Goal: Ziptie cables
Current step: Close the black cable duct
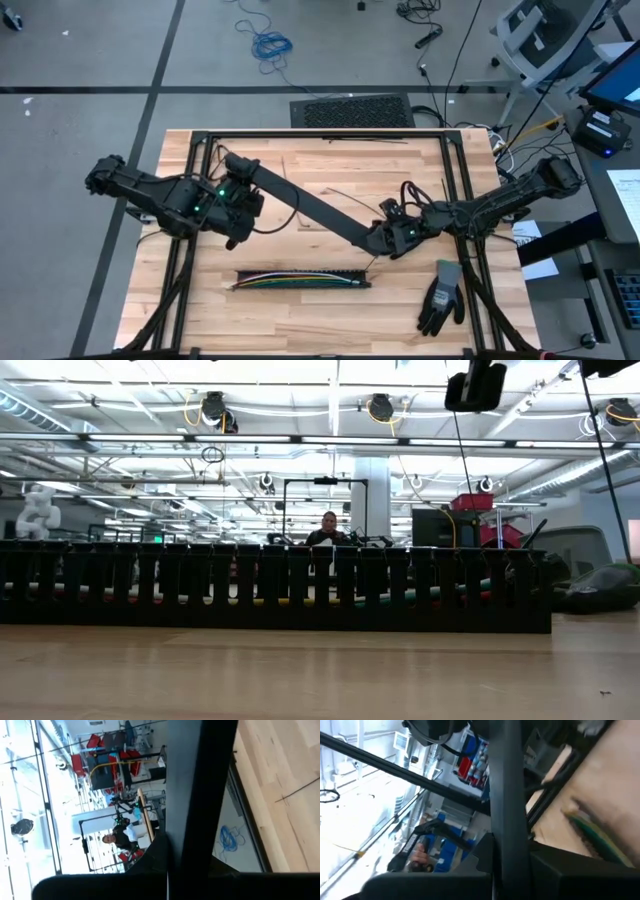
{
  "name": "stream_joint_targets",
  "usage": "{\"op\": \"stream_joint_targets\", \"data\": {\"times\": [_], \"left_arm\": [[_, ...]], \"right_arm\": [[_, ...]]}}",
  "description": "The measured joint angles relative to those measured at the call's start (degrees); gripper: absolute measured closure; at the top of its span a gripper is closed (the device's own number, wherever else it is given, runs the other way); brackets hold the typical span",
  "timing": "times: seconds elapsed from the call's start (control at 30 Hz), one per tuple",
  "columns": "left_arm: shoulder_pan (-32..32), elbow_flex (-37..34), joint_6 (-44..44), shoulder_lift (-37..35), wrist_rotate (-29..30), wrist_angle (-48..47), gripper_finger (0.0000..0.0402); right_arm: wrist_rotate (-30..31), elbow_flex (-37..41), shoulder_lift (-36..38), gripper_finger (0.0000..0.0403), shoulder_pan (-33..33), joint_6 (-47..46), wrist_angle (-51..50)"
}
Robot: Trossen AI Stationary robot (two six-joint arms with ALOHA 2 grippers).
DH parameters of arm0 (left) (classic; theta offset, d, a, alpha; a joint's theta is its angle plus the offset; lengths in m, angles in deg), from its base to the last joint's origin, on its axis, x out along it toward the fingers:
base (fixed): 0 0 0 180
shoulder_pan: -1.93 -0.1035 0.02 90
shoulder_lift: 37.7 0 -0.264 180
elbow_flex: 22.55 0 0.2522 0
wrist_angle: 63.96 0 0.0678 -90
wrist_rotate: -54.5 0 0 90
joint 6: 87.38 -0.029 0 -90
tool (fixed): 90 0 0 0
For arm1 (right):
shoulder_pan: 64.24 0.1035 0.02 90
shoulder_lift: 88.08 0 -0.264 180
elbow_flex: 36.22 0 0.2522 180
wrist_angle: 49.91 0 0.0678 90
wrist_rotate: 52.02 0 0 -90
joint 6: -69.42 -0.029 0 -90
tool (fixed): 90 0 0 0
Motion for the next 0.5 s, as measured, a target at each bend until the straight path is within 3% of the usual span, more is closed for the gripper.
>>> {"op": "stream_joint_targets", "data": {"times": [0.1, 0.27, 0.5], "left_arm": [[-0.9, 0.0, 0.0, 0.0, 0.0, -0.3, 0.0382], [-0.9, 0.0, 1.3, 0.0, -0.5, -2.8, 0.0382], [-0.7, 0.0, 15.9, 0.0, -7.9, -12.3, 0.0382]], "right_arm": [[2.8, 0.0, 0.0, 0.0359, -0.5, 4.7, 1.2], [8.0, 0.0, 0.0, 0.0267, -1.4, 13.8, 1.0], [17.5, 0.0, 1.8, 0.0172, -6.6, 35.3, 0.6]]}}
